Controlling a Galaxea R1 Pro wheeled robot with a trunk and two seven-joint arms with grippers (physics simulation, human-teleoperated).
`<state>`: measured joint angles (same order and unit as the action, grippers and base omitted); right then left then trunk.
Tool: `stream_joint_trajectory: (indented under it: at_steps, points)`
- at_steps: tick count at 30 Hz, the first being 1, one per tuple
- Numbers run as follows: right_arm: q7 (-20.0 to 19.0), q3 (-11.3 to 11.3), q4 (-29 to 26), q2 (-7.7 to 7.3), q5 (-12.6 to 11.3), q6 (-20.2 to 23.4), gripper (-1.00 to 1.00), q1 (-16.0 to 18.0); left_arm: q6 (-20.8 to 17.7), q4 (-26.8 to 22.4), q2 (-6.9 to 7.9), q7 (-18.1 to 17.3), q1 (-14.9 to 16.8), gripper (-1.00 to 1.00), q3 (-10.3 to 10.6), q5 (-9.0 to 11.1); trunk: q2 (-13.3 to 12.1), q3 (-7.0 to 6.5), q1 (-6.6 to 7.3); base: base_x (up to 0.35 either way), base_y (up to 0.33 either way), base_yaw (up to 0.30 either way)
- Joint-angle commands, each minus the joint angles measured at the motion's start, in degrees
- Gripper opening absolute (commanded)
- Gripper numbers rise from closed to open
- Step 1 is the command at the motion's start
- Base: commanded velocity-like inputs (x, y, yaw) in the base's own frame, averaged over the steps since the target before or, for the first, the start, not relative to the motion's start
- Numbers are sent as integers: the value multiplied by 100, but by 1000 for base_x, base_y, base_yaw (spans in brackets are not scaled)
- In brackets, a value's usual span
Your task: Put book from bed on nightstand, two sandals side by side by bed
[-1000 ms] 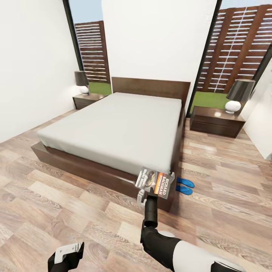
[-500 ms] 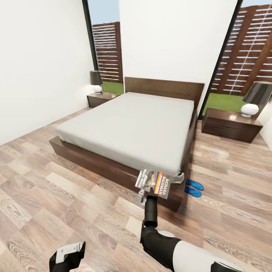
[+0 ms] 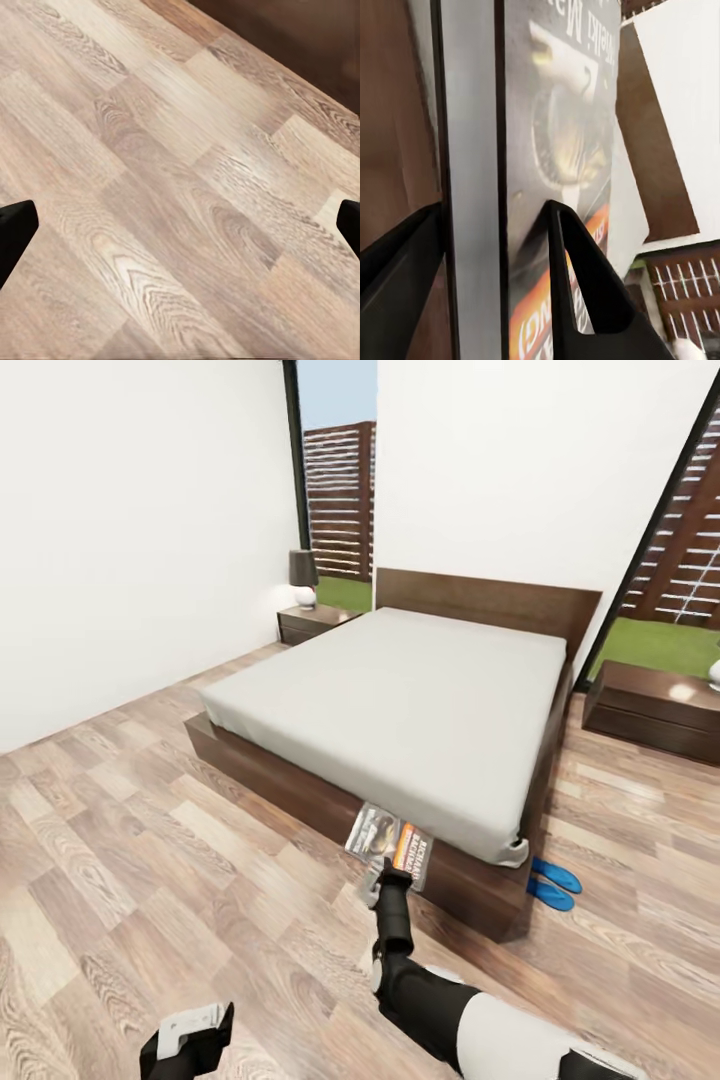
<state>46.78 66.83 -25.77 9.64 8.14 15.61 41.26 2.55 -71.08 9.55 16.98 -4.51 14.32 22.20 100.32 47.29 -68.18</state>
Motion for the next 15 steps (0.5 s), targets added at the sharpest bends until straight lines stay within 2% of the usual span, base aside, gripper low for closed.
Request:
stream_joint_trajectory:
  at_steps: [1,2,3,5,6,8,9,10,11,15]
  points:
    - [-38,-176,-2,5,-70,-105,-100,5,23,43,-12,43,36,100,17,68,-40,-18,23,0,0,272]
    - [-258,-547,-90,4,-343,-304,-100,5,21,195,-142,51,114,100,12,70,-80,-40,45,0,0,269]
    - [-450,-625,-205,3,-502,-331,-100,5,23,257,-207,54,136,100,11,63,-120,-62,67,0,0,268]
    - [-645,-681,-373,1,-706,-332,-100,4,25,313,-258,56,154,100,10,57,-200,-106,111,0,0,268]
    - [-794,-719,-588,-1,-953,-328,-100,4,25,356,-294,57,168,100,10,51,-240,-128,133,0,0,268]
    - [-904,-743,-822,-5,-1235,-331,-100,5,26,385,-317,57,178,100,10,46,-320,-172,177,0,0,267]
    - [-983,-758,-1055,-9,-1526,-343,-100,5,26,404,-331,54,186,100,9,43,-360,-194,198,0,0,265]
    - [-1015,-763,-1167,-10,-1668,-348,-100,5,26,412,-336,54,188,100,9,42,-400,-215,220,0,0,260]
    - [-1068,-771,-1374,-13,-1914,-353,-100,5,26,424,-342,53,191,100,9,40,-441,-235,242,0,0,236]
    - [-1143,-782,-1838,-31,-2340,-328,-100,5,27,466,-346,51,199,100,9,33,-601,-311,330,0,0,177]
